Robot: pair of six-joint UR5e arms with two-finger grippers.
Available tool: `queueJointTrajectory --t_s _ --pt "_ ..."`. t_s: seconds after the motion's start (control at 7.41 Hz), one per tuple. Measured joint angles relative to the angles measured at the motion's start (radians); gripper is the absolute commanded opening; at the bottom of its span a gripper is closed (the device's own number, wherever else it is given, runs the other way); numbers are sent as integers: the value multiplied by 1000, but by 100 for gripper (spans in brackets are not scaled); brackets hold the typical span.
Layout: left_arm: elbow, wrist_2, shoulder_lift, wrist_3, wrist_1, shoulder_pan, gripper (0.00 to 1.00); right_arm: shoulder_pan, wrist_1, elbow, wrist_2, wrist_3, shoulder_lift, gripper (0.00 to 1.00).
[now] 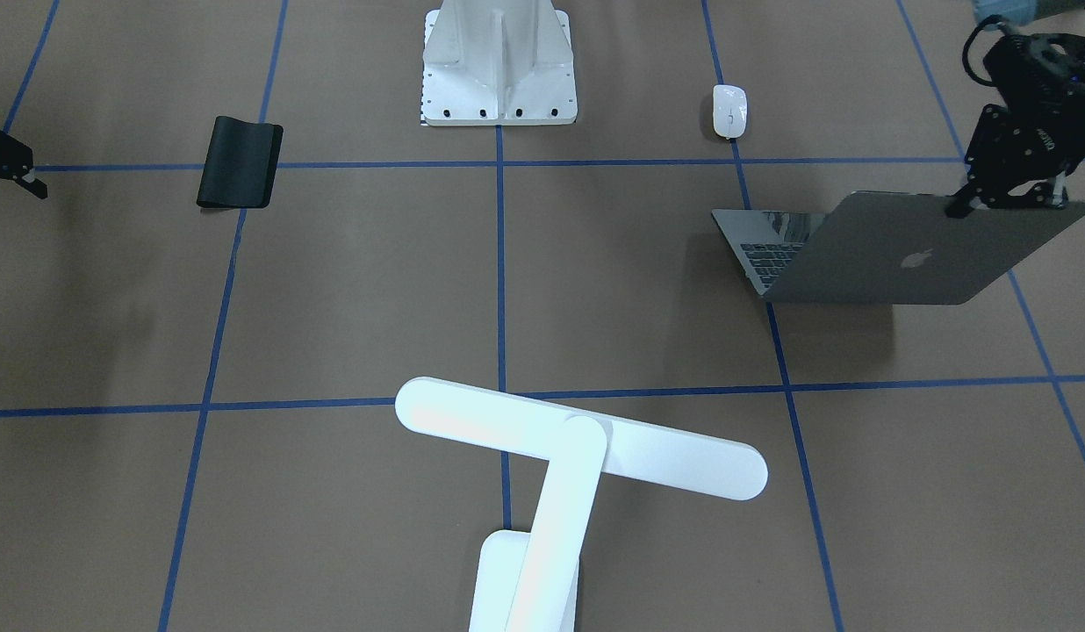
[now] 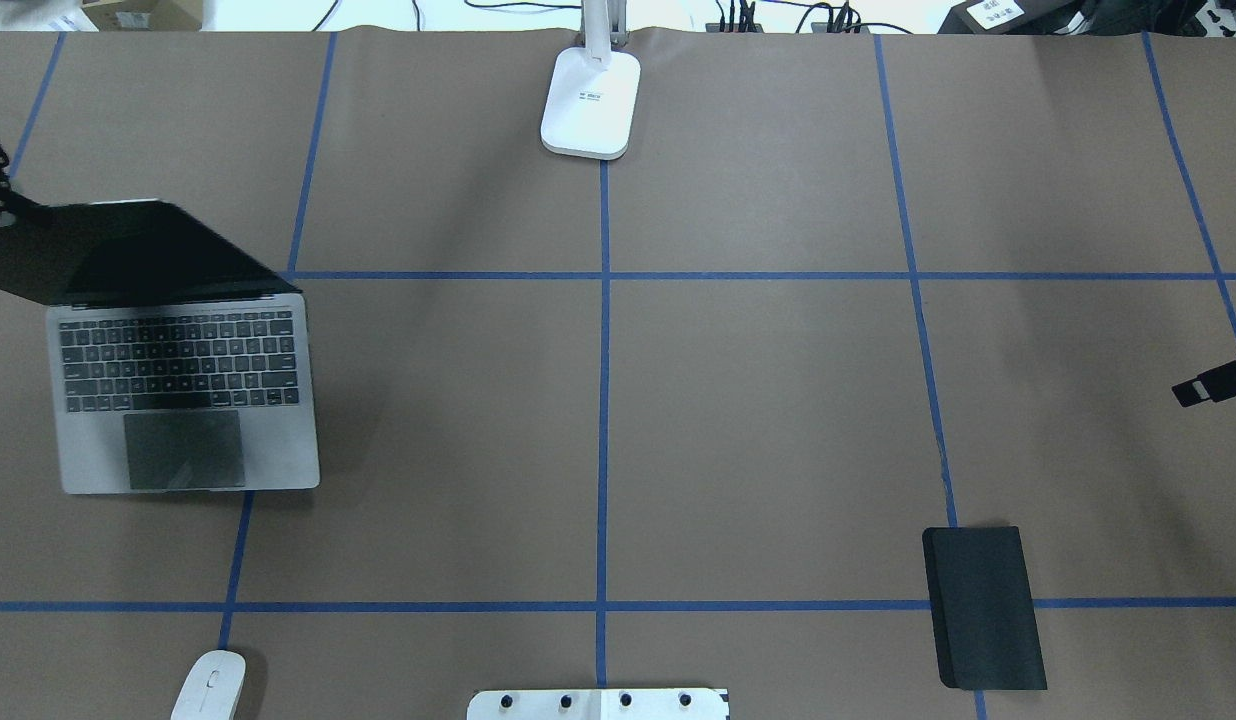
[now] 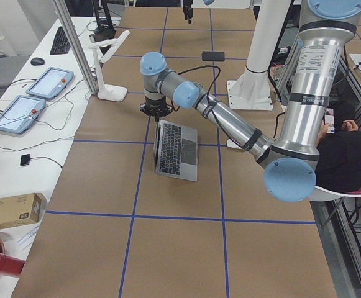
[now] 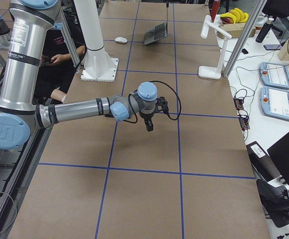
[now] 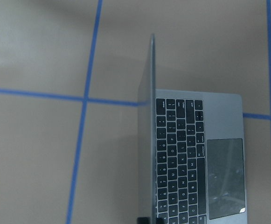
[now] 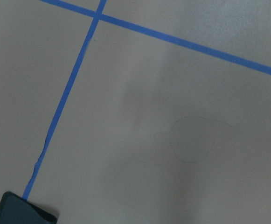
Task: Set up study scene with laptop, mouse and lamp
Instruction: 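Drag the laptop farther from the robot toward the lamp with the left gripper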
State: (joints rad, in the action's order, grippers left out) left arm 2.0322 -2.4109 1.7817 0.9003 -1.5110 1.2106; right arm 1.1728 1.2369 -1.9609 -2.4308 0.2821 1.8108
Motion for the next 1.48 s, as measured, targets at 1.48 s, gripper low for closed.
queueJointTrajectory --t_s 1.48 --pt "-208 315 503 -323 54 -277 11 -2 -1 -59 -49 61 39 100"
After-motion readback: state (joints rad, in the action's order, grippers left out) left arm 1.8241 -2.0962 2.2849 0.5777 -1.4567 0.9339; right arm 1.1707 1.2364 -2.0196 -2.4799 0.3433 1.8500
